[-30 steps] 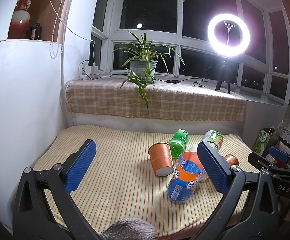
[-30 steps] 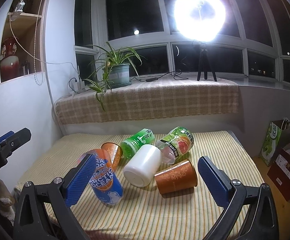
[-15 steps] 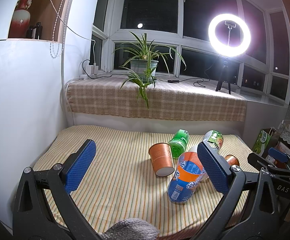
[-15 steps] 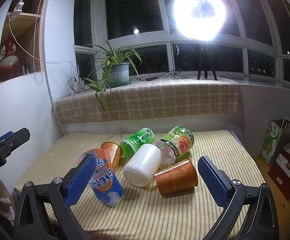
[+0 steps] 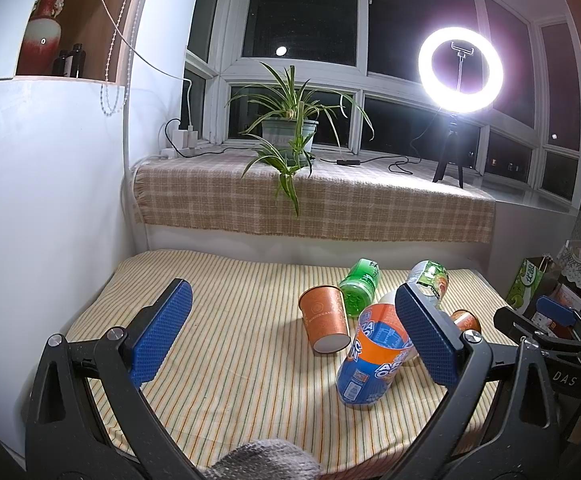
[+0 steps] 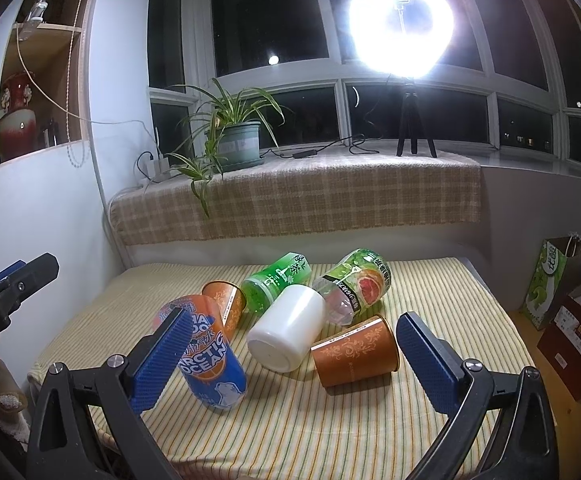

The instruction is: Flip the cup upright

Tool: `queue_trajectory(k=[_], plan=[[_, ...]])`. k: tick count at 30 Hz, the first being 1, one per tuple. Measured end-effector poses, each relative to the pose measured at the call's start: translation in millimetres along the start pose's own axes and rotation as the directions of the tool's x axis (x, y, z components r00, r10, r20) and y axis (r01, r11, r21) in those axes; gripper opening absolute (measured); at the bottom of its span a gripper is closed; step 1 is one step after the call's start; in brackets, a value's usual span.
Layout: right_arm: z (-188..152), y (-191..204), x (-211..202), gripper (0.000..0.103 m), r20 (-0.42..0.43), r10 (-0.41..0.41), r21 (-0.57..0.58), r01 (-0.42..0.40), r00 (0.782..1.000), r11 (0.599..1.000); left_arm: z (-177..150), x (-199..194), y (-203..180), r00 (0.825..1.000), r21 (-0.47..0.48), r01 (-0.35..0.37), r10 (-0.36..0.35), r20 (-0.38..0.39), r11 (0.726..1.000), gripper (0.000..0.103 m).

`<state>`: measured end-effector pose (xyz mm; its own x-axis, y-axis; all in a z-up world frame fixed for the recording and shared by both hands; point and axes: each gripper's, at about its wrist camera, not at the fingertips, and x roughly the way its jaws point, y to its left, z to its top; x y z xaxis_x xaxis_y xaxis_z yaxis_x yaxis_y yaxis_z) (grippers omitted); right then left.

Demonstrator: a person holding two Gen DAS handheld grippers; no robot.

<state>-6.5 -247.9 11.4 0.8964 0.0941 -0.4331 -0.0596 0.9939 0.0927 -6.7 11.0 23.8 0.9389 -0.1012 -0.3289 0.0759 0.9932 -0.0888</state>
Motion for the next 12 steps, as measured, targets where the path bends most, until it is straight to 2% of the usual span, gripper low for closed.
queue_trajectory(k=[12], plan=[[-0.7,1.0,2.3,0.103,-0.004,0.002,-0.001,-0.002,1.000,1.000,0.3,1.1,10.1,1.000,-0.004,-0.007,0.007,0.005,1.000,0.103]])
